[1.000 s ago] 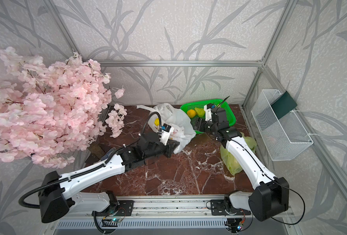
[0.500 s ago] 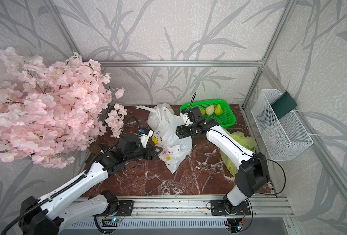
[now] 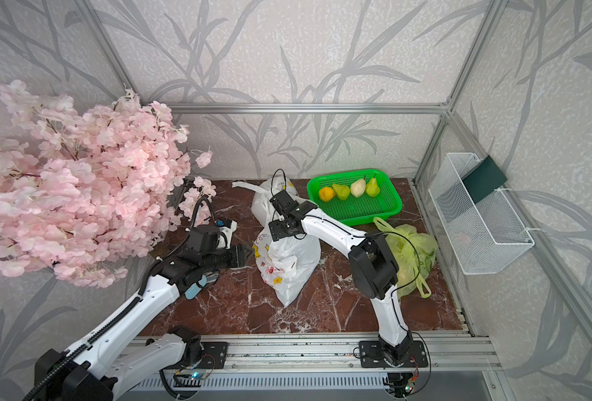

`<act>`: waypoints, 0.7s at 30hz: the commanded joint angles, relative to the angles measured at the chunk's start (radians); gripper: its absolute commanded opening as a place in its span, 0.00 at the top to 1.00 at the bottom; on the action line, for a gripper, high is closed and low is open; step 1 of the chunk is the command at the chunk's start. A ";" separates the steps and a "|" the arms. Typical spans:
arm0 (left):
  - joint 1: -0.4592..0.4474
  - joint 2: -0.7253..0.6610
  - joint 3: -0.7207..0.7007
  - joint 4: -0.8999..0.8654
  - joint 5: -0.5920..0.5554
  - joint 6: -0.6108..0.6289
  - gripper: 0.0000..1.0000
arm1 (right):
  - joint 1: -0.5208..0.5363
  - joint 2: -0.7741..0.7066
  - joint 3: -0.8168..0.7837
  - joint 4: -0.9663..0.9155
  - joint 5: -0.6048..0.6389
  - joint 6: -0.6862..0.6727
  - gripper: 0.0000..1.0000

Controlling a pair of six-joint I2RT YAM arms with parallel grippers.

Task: Place the pears into plastic bags & tie knots
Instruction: Pick up the plastic bag at the center of the board.

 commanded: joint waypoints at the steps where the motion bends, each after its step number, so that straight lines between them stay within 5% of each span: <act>1: 0.017 -0.020 0.033 -0.018 -0.031 0.019 0.46 | 0.011 0.060 0.028 -0.015 0.133 0.098 0.26; 5: 0.049 -0.032 0.051 -0.051 -0.048 0.027 0.48 | -0.007 0.059 -0.019 0.080 0.141 0.051 0.72; 8: 0.098 -0.045 0.079 -0.089 -0.047 0.026 0.49 | -0.031 -0.073 -0.172 0.277 -0.025 -0.084 0.97; 14: 0.202 -0.024 0.205 -0.134 0.024 0.013 0.49 | -0.205 -0.503 -0.590 0.811 -0.585 -0.042 1.00; 21: 0.216 0.063 0.318 0.083 0.270 -0.182 0.31 | -0.406 -0.734 -0.916 1.504 -0.860 0.049 1.00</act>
